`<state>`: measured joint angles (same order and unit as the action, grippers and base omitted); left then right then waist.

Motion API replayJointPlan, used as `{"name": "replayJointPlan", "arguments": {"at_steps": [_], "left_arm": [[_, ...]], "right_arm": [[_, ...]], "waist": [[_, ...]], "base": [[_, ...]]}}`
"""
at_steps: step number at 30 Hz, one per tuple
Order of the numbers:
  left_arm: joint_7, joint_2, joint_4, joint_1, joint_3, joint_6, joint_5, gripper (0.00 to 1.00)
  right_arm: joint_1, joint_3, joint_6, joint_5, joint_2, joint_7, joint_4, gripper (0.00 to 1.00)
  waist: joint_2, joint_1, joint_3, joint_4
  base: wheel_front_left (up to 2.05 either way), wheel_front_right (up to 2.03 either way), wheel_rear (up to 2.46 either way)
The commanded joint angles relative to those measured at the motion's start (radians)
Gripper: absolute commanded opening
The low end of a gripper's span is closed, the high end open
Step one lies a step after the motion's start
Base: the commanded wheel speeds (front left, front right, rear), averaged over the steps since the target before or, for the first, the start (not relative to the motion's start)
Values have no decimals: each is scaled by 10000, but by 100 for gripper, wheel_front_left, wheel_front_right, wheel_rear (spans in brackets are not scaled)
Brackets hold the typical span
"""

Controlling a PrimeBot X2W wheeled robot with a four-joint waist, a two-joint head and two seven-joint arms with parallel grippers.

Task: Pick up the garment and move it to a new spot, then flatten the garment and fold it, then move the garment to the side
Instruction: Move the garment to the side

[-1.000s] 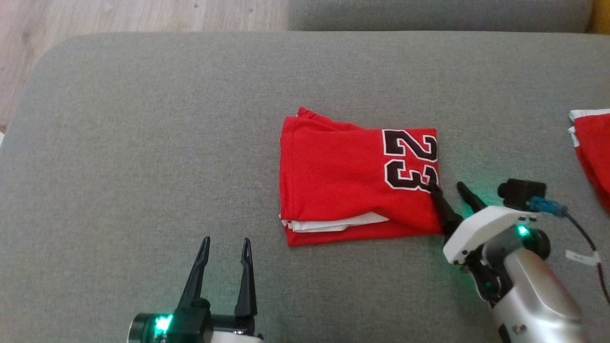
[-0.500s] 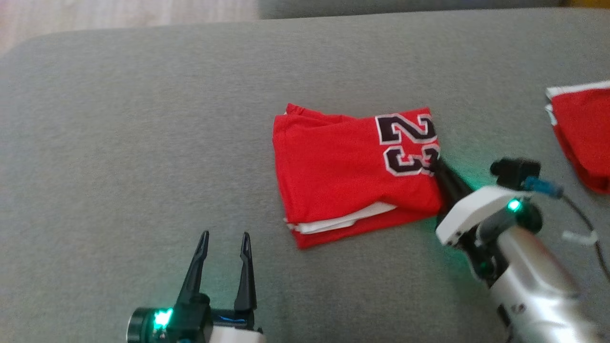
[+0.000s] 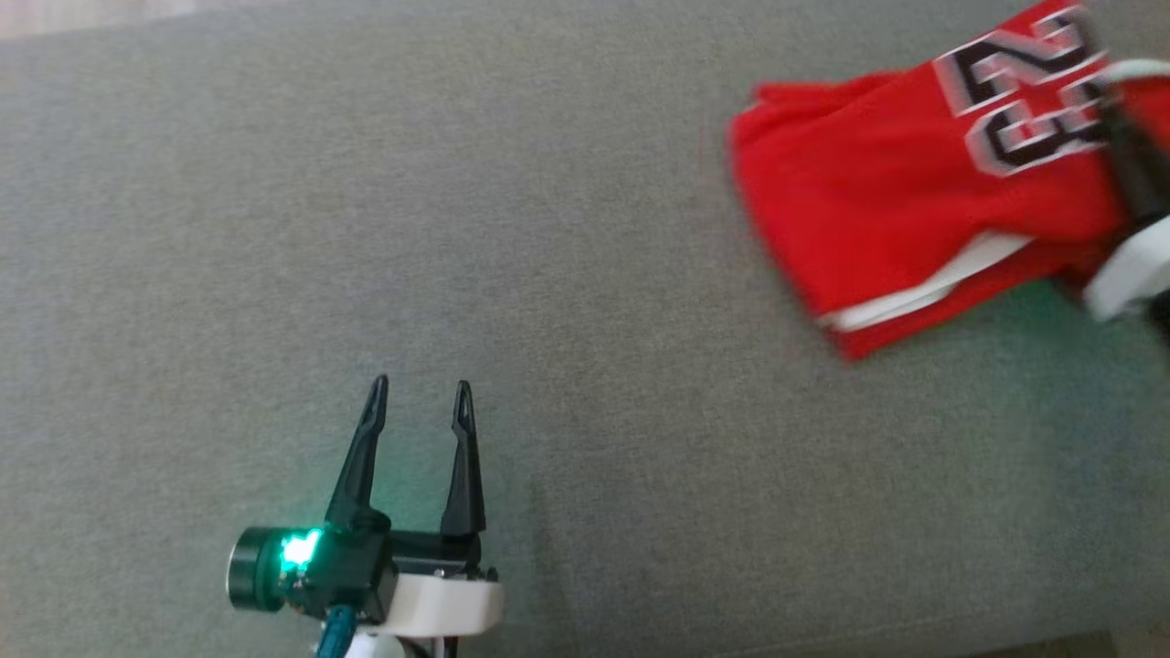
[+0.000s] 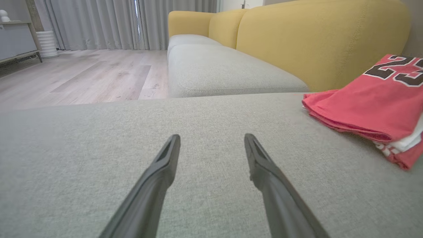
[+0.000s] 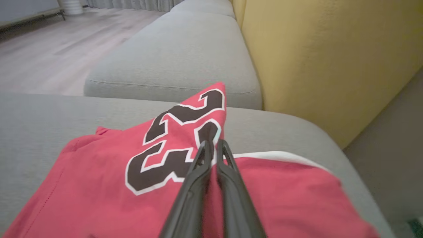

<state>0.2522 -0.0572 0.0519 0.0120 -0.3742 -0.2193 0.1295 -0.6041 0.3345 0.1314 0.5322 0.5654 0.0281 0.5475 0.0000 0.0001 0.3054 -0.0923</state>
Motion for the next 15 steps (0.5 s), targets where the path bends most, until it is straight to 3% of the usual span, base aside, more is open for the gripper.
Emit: {"name": "replayJointPlan", "arguments": {"at_steps": [1,4,12,13,14,15], "left_arm": [[95,70,-364,267,336,20,5,100],[95,70,-437,365,338,98,29,100],[95,70,-648,463,415,291,161,100],[95,70,-659,467,426,316,160,100],[95,70,-656,475,432,351,142,100],[95,70,-647,485,444,365,111,100]], "right_arm": [[-157,-243,-7,-134,687,-146,-428,0],[-174,-749,-7,-223,1476,-402,-569,0],[99,-1825,-7,-280,2785,-844,-664,0],[166,-1944,-7,-391,2853,-900,-676,38],[210,-2115,-7,-545,2873,-865,-692,100],[248,-2302,-7,-702,2819,-810,-704,100]], "waist": [[0,-1,136,-103],[0,-1,259,-101],[0,-1,467,-58],[0,-1,481,-59],[0,-1,489,-55],[0,-1,482,-46]], "base": [[0,0,0],[0,0,0],[0,0,0],[0,0,0],[0,0,0],[0,0,0]]}}
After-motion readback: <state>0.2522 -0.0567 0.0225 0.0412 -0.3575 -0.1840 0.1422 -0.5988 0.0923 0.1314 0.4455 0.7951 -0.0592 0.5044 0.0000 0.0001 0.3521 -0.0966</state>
